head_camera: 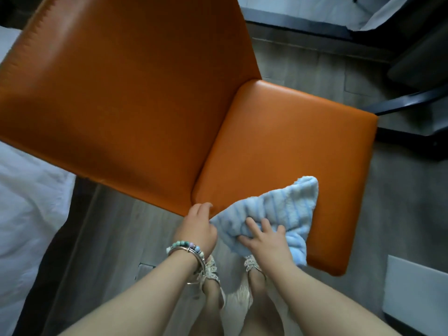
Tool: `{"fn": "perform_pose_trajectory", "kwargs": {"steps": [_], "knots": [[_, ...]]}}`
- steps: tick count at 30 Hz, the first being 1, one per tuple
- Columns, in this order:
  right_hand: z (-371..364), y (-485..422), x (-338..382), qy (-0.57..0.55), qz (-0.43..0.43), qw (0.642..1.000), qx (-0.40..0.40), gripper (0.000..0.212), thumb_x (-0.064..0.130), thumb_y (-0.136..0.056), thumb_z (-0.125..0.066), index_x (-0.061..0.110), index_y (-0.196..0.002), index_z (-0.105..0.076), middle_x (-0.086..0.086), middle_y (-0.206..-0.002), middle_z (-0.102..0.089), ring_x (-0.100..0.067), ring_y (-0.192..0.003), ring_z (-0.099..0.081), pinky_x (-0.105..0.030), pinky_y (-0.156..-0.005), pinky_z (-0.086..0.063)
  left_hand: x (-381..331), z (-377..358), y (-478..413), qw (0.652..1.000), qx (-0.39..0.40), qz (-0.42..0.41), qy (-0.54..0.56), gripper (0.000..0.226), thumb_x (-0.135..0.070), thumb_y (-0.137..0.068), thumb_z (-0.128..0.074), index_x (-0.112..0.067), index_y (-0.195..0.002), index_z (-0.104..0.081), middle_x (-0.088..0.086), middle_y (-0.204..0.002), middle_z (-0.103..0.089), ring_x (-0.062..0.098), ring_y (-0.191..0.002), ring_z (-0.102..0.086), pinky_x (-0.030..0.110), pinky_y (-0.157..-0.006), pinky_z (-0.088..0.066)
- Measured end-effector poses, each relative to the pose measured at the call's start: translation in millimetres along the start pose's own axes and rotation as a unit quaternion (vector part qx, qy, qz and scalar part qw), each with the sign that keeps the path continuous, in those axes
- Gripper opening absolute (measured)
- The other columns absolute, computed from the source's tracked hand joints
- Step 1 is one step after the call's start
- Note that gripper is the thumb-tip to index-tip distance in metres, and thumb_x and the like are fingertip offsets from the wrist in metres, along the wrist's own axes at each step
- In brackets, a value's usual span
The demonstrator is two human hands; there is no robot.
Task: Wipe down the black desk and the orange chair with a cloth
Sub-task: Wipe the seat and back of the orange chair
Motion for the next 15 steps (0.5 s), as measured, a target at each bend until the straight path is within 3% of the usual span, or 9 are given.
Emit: {"fn": "perform_pose_trajectory", "kwargs": {"steps": [2, 4, 8, 12, 15], "knots": [[-17.7, 16.1, -21.1, -0.01, -0.017, 1.0, 0.019, 0.047, 0.035, -0.069, -0.074, 0.046, -0.111, -0.057, -0.004, -0.144, -0.038, -0.031, -0.117, -0.045, -0.046, -0.08, -0.041, -4.3, -10.2, 8.3, 0.999, 0.012, -0.02, -0.024, 0.043, -0.008, -0.085, -0.044, -0.015, -0.127, -0.045, 0.003, -0.136, -0.04, 0.022, -0.119, -0.045, 0.033, -0.096, -0.039], [-40.8, 33.9, -47.0, 0.002, -0.035, 0.999, 0.038, 0.044, 0.026, -0.09, -0.049, 0.042, -0.13, -0.037, -0.002, -0.154, -0.01, -0.03, -0.131, -0.023, -0.044, -0.089, -0.029, -8.7, -19.5, 14.9, 0.998, 0.021, -0.027, -0.043, 0.041, -0.01, -0.086, -0.044, -0.016, -0.127, -0.046, -0.001, -0.138, -0.037, 0.02, -0.118, -0.047, 0.031, -0.093, -0.041], [-62.2, 69.4, -79.0, 0.007, -0.069, 0.995, 0.069, 0.041, 0.024, -0.094, -0.041, 0.041, -0.132, -0.037, -0.001, -0.156, -0.006, -0.032, -0.131, -0.023, -0.044, -0.09, -0.03, -24.9, -39.2, 17.6, 0.996, 0.035, -0.028, -0.071, 0.041, -0.013, -0.087, -0.044, -0.018, -0.128, -0.045, -0.003, -0.14, -0.034, 0.019, -0.115, -0.049, 0.032, -0.089, -0.044], [-62.8, 105.6, -106.1, 0.004, -0.132, 0.99, 0.04, 0.044, 0.029, -0.073, -0.074, 0.045, -0.111, -0.058, -0.003, -0.145, -0.039, -0.034, -0.114, -0.049, -0.044, -0.079, -0.046, -48.9, -65.9, 18.3, 0.993, 0.049, -0.044, -0.099, 0.038, -0.017, -0.088, -0.045, -0.02, -0.126, -0.046, -0.005, -0.139, -0.034, 0.018, -0.108, -0.052, 0.031, -0.082, -0.047], [-100.0, 138.4, -133.4, -0.067, -0.224, 0.969, 0.083, 0.049, 0.028, -0.088, -0.055, 0.046, -0.13, -0.036, 0.0, -0.151, -0.015, -0.028, -0.126, -0.029, -0.042, -0.09, -0.036, -61.5, -83.6, 20.3, 0.992, 0.05, -0.053, -0.103, 0.036, -0.017, -0.088, -0.045, -0.021, -0.124, -0.047, -0.005, -0.136, -0.036, 0.018, -0.107, -0.052, 0.03, -0.081, -0.047]]}}
Point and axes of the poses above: each hand's wrist, its own y-axis away from the middle knuckle, its own z-axis out of the back of the hand, x = y × z, the point moved 7 cm from there along -y, towards the middle knuckle
